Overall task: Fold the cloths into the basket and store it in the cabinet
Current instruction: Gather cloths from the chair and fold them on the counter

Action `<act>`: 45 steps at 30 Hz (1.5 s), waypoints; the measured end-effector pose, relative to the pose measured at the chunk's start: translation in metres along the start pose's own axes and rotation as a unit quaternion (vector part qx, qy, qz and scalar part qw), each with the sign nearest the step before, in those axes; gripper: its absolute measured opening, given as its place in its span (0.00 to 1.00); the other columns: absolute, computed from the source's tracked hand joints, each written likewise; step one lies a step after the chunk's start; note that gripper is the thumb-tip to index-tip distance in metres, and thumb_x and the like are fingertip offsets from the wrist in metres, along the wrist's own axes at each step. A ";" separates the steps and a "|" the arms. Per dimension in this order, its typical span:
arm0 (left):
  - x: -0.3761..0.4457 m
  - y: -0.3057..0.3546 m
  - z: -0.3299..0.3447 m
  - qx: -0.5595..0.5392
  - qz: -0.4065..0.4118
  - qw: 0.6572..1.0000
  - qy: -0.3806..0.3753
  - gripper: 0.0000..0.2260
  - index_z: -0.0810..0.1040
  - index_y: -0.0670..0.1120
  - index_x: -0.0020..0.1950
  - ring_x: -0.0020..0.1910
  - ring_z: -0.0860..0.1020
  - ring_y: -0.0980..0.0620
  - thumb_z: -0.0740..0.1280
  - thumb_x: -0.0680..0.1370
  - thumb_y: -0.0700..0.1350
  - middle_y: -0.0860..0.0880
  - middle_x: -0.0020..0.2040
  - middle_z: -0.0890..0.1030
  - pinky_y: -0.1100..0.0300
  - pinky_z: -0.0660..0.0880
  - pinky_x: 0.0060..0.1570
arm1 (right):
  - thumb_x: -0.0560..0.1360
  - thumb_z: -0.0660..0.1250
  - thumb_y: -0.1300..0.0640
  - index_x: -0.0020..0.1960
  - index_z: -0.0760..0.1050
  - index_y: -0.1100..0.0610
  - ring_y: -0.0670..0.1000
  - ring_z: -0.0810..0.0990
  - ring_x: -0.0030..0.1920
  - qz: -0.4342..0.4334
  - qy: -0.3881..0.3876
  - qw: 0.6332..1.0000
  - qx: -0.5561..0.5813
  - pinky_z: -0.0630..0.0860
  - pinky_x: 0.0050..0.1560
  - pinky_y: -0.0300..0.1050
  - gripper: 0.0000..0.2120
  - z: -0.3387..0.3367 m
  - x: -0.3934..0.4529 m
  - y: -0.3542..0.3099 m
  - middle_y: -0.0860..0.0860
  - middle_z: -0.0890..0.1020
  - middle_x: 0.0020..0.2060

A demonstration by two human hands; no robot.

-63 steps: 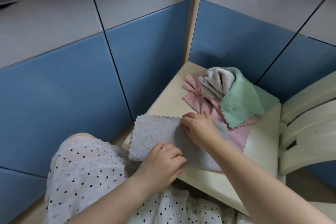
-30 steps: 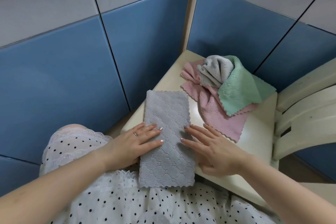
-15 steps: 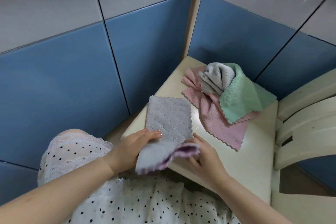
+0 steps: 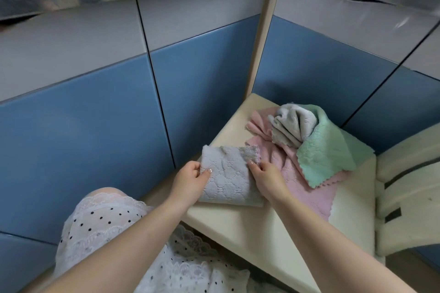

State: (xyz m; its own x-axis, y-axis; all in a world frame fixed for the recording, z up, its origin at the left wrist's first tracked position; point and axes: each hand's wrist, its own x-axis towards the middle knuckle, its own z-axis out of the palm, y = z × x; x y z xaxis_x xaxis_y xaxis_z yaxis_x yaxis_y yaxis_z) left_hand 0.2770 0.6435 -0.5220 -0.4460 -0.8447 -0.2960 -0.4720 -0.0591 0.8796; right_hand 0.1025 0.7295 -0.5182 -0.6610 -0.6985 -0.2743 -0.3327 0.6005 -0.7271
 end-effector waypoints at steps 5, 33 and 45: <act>0.011 0.001 0.001 0.017 -0.050 0.999 -0.007 0.10 0.71 0.48 0.53 0.48 0.80 0.50 0.67 0.76 0.50 0.48 0.48 0.82 0.50 0.77 0.51 | 0.79 0.60 0.49 0.30 0.63 0.55 0.53 0.70 0.38 0.021 -0.018 0.998 -0.061 0.61 0.38 0.45 0.20 -0.004 0.010 -0.002 0.49 0.69 0.28; 0.025 0.004 0.027 0.469 0.122 0.874 -0.027 0.33 0.43 0.48 0.78 0.77 0.43 0.49 0.51 0.78 0.61 0.47 0.78 0.39 0.45 0.40 0.74 | 0.75 0.40 0.33 0.77 0.45 0.51 0.51 0.45 0.77 -0.120 -0.019 0.926 -0.356 0.45 0.73 0.56 0.36 0.023 0.000 0.007 0.50 0.48 0.77; 0.006 -0.009 -0.002 0.257 0.111 0.960 -0.018 0.21 0.62 0.54 0.74 0.73 0.62 0.50 0.58 0.81 0.49 0.51 0.74 0.65 0.47 0.49 0.74 | 0.73 0.67 0.50 0.68 0.70 0.49 0.54 0.74 0.58 -0.123 0.032 0.975 -0.183 0.71 0.57 0.48 0.24 -0.004 -0.020 0.018 0.51 0.78 0.57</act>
State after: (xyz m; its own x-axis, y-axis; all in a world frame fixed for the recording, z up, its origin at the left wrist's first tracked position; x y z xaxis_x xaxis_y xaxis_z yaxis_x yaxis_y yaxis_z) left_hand 0.2802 0.6378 -0.5312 -0.6011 -0.7863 -0.1432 -0.6704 0.3985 0.6259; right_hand 0.1075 0.7561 -0.5232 -0.5675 -0.8202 -0.0726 -0.6962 0.5250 -0.4896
